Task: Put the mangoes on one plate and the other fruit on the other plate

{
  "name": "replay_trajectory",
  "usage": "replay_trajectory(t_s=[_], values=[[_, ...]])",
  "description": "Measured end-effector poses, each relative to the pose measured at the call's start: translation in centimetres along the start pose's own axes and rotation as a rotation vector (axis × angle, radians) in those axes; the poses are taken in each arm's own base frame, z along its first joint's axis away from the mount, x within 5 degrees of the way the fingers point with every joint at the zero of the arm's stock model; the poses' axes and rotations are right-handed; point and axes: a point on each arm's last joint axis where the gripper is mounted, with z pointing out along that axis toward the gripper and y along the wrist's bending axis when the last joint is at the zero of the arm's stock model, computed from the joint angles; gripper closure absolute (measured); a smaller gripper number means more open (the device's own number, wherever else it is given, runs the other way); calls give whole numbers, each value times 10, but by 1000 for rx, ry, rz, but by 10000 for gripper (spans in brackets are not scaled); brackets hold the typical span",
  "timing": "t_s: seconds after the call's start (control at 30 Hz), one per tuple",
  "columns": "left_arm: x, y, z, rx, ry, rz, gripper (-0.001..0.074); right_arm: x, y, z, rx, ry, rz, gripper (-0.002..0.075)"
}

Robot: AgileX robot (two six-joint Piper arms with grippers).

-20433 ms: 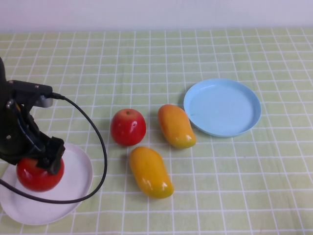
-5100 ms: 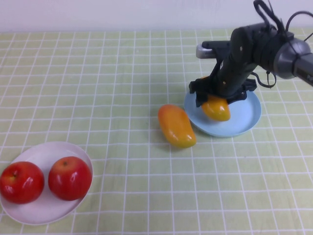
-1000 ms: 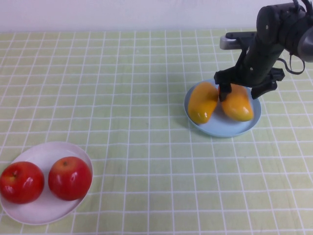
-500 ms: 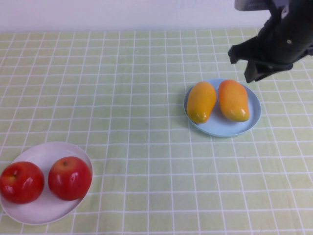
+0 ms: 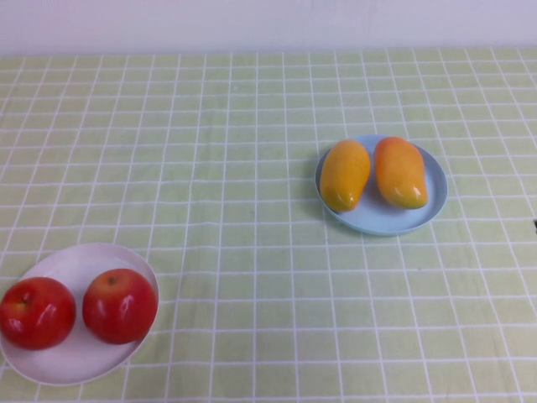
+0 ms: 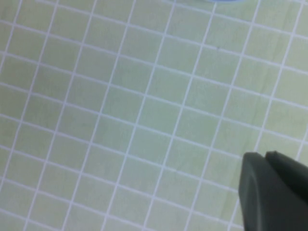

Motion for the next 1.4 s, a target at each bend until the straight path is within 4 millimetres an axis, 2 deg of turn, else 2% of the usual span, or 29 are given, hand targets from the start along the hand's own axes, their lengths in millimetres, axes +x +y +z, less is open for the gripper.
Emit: replay_trajectory(t_s=[0.07,0.23,0.4,0.53,0.63,0.7,0.87,0.97,1.03,1.13,1.4], values=[[0,0,0,0,0,0,731,14,-3,-10,23,-16,-11,740],[0,0,0,0,0,0,731,28,-8,-31,68,-85,-17,740],[0,0,0,0,0,0,731,37,-12,-29,109,-83,-33,741],[0,0,0,0,0,0,731,47,-16,-11,114,-136,-47,741],[0,0,0,0,0,0,731,63,-25,11,122,-278,-35,741],[0,0,0,0,0,0,731,79,-34,24,142,-388,-11,741],[0,0,0,0,0,0,731,138,-56,64,229,-650,69,741],[0,0,0,0,0,0,731,171,-61,86,262,-754,98,741],[0,0,0,0,0,0,731,185,-62,94,268,-812,125,741],[0,0,0,0,0,0,731,200,-62,101,267,-877,152,741],[0,0,0,0,0,0,731,214,-58,92,273,-962,139,741]])
